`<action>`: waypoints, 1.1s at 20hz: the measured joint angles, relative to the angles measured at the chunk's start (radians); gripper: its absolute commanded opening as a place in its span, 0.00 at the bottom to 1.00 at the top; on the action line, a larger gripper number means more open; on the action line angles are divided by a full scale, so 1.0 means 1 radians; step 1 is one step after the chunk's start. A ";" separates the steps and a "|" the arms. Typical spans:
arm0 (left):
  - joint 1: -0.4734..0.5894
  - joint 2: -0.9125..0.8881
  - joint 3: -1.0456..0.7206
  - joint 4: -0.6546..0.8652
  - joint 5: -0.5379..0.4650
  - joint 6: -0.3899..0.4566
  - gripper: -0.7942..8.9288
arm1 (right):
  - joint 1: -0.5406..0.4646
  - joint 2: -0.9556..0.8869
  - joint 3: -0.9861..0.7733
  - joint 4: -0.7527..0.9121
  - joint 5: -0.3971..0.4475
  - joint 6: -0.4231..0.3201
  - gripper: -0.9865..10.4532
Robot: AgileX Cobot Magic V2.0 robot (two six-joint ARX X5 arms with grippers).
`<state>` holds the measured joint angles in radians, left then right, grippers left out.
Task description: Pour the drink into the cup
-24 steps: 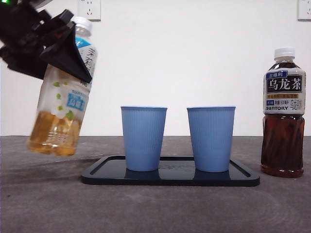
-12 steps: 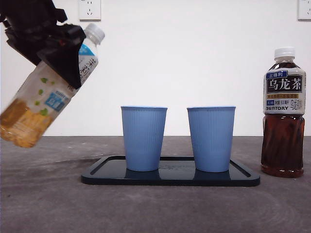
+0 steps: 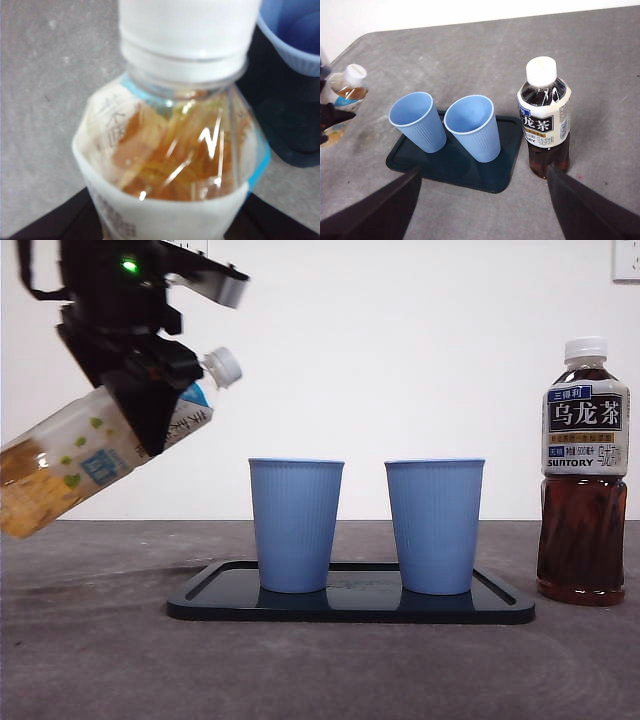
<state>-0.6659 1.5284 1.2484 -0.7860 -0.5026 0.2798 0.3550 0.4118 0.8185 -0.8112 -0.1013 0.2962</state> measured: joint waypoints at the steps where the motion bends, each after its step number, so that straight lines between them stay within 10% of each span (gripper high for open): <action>1: -0.008 0.023 0.024 -0.014 -0.019 0.000 0.30 | 0.000 0.000 0.000 0.000 0.000 0.000 0.44; 22: -0.187 0.206 0.101 -0.085 -0.478 0.197 0.29 | 0.000 0.000 0.000 -0.001 0.025 -0.012 0.44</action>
<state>-0.8524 1.7348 1.3499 -0.8707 -0.9806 0.4767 0.3550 0.4118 0.8185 -0.8124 -0.0761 0.2844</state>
